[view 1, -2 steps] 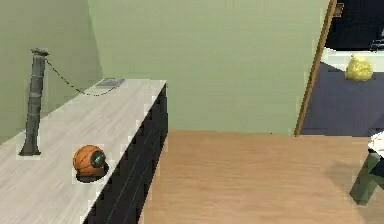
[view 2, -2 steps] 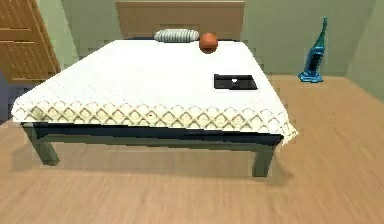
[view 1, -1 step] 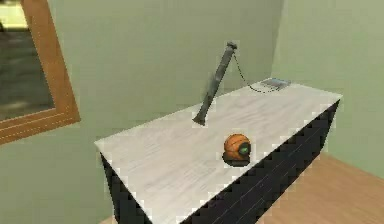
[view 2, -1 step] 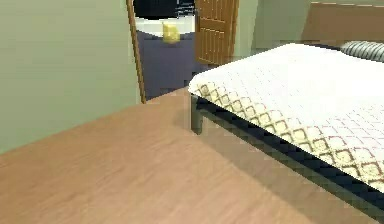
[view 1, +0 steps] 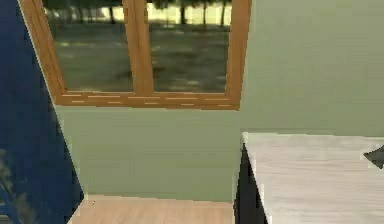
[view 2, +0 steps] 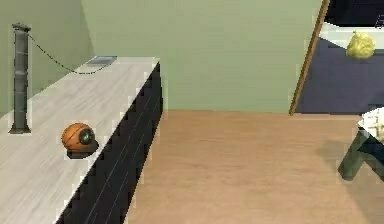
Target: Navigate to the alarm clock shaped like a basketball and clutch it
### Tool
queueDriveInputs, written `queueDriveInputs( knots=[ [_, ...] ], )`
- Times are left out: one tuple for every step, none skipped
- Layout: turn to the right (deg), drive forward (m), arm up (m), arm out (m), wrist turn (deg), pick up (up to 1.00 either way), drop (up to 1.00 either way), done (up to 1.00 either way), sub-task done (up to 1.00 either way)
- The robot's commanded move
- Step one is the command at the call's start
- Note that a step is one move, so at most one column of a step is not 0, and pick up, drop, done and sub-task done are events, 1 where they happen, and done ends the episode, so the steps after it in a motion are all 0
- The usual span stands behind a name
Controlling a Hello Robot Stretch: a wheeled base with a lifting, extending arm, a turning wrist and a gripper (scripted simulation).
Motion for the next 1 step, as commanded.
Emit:
queueDriveInputs(
  knots=[
    [-27.0,0.00,0.00,0.00,0.0,0.00,0.00,0.00,0.00]
  ],
)
